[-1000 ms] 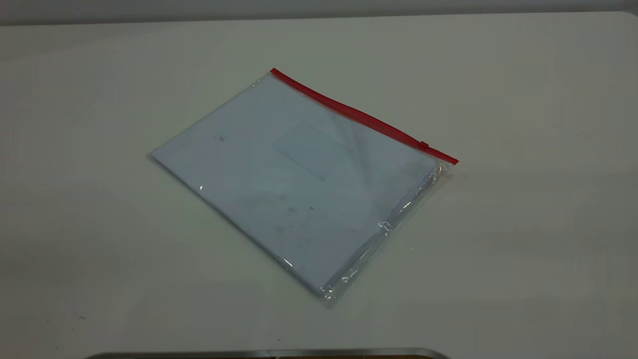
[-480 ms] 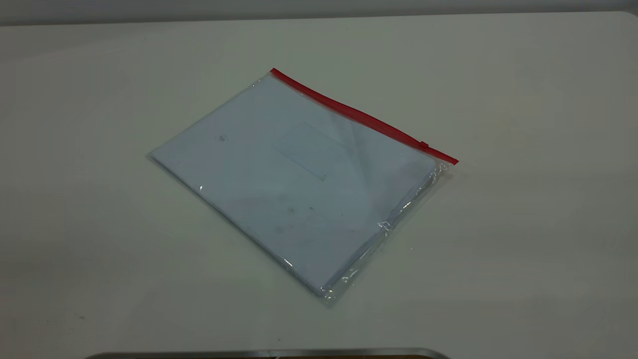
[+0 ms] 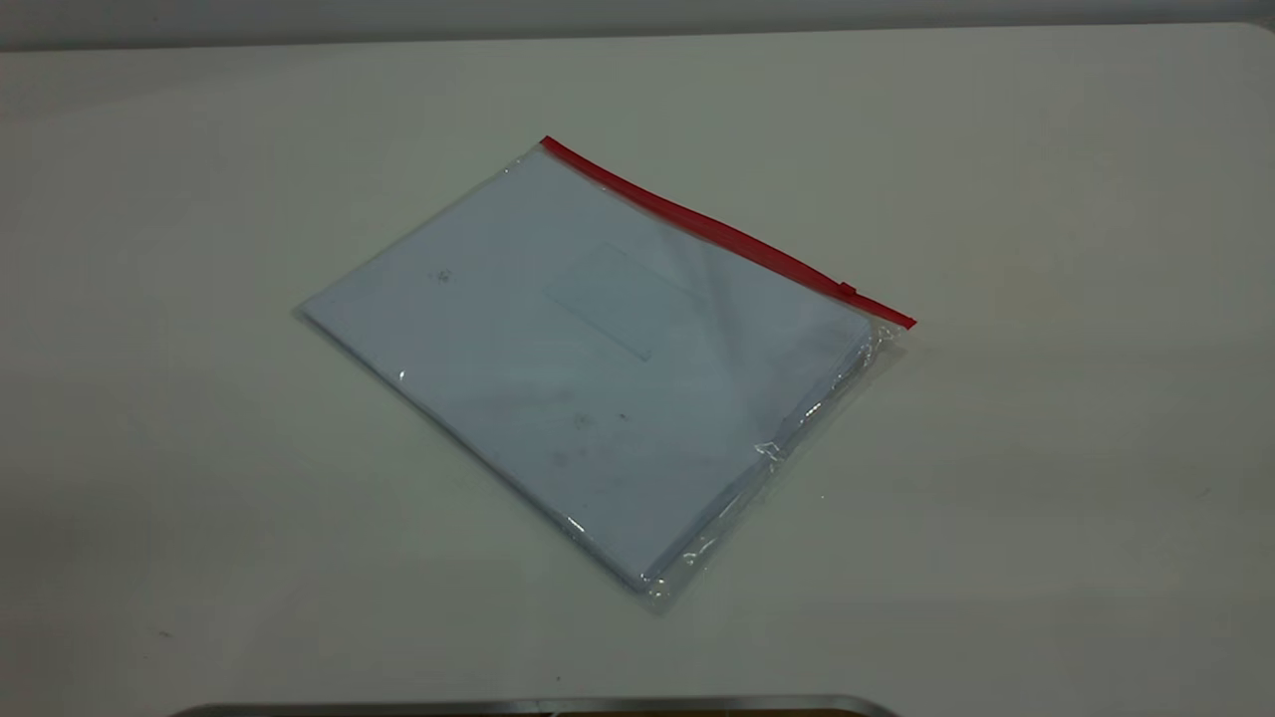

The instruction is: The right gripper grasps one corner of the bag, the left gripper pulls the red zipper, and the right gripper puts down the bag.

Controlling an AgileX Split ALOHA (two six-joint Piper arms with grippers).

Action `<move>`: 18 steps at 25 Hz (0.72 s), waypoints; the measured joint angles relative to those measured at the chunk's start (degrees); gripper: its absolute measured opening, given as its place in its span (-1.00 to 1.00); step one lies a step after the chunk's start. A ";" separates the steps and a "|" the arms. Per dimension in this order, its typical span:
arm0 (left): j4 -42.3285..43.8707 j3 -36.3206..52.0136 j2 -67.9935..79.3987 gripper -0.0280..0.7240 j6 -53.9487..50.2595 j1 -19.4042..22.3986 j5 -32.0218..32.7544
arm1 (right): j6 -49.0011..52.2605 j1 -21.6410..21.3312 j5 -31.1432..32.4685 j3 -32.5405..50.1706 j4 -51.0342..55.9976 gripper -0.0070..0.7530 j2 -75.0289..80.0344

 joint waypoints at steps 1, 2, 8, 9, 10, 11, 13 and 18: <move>0.00 0.00 0.00 0.19 0.00 0.00 0.00 | 0.00 0.00 -0.05 0.00 0.00 0.12 0.00; 0.00 0.00 0.00 0.19 -0.01 0.00 0.00 | 0.00 0.00 -0.05 0.00 0.05 0.12 0.00; 0.00 0.00 0.00 0.19 -0.01 0.00 -0.05 | -0.09 0.00 -0.85 -0.12 7.03 0.12 0.45; 0.00 0.00 0.00 0.19 -0.01 0.00 -0.24 | -0.75 0.00 -1.45 -0.29 9.25 0.13 1.65; 0.00 -0.28 0.00 0.19 -0.01 0.00 -0.78 | -1.50 0.00 -2.53 -0.43 10.93 0.16 3.28; 0.00 -0.65 0.30 0.19 -0.06 0.00 -1.93 | -2.59 0.00 -3.90 -0.42 12.69 0.19 5.92; -0.34 -1.90 2.22 0.19 -0.75 0.00 -4.87 | -5.42 0.00 -7.00 -0.42 15.14 0.29 12.09; -2.04 -3.49 15.16 0.27 -1.28 0.00 -14.41 | -13.21 0.00 -17.53 -0.42 19.08 0.47 32.36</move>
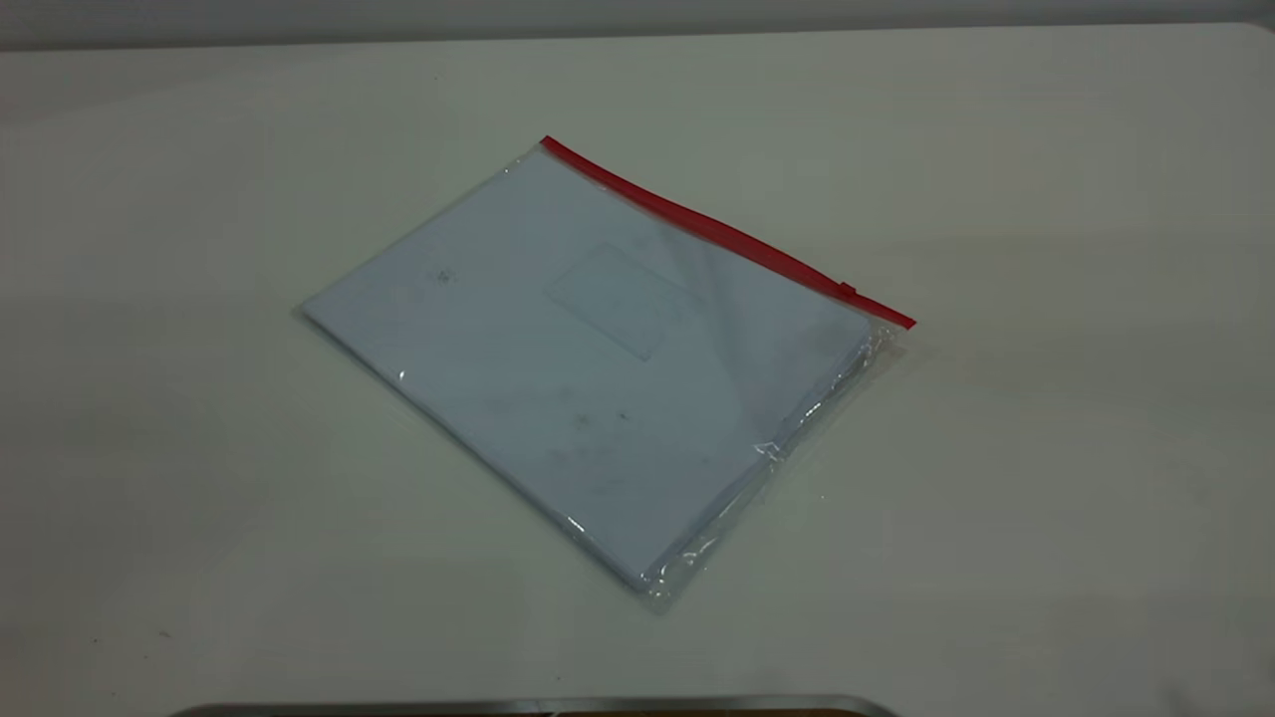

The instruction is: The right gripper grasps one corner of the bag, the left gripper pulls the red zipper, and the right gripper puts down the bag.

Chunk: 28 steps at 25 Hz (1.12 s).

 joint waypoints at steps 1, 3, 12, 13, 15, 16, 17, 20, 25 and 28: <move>-0.13 -0.29 3.57 0.31 -0.02 0.00 -1.75 | -1.27 0.00 -2.15 0.00 1.49 0.48 4.13; -1.06 -1.10 10.66 0.37 -0.02 0.00 -5.89 | -4.30 0.00 -6.82 0.00 5.25 0.49 11.52; -7.37 -10.38 41.64 0.44 5.13 0.00 -16.88 | -38.15 0.00 -22.13 -0.19 40.87 0.49 46.74; -8.26 -11.51 44.44 0.44 6.35 0.00 -17.42 | -42.64 0.00 -22.73 -0.56 46.75 0.49 50.10; -10.53 -13.50 49.28 0.45 8.77 0.00 -18.25 | -53.28 0.00 -22.53 -2.09 56.70 0.49 58.15; -12.06 -14.44 51.02 0.45 10.32 0.00 -18.65 | -58.24 0.00 -21.75 -2.96 61.42 0.49 62.05; -13.75 -15.33 52.89 0.45 12.10 0.00 -19.01 | -62.25 0.00 -20.75 -4.17 64.91 0.49 65.26; -18.42 -17.29 57.06 0.45 17.65 0.00 -20.16 | -74.28 0.00 -18.13 -8.35 74.84 0.49 75.81; -25.04 -19.04 61.50 0.45 24.42 0.00 -21.67 | -81.44 0.00 -11.74 -17.41 78.50 0.49 92.06; -26.76 -19.34 62.54 0.45 26.02 0.00 -21.84 | -82.86 -0.05 -10.62 -21.89 78.91 0.48 99.10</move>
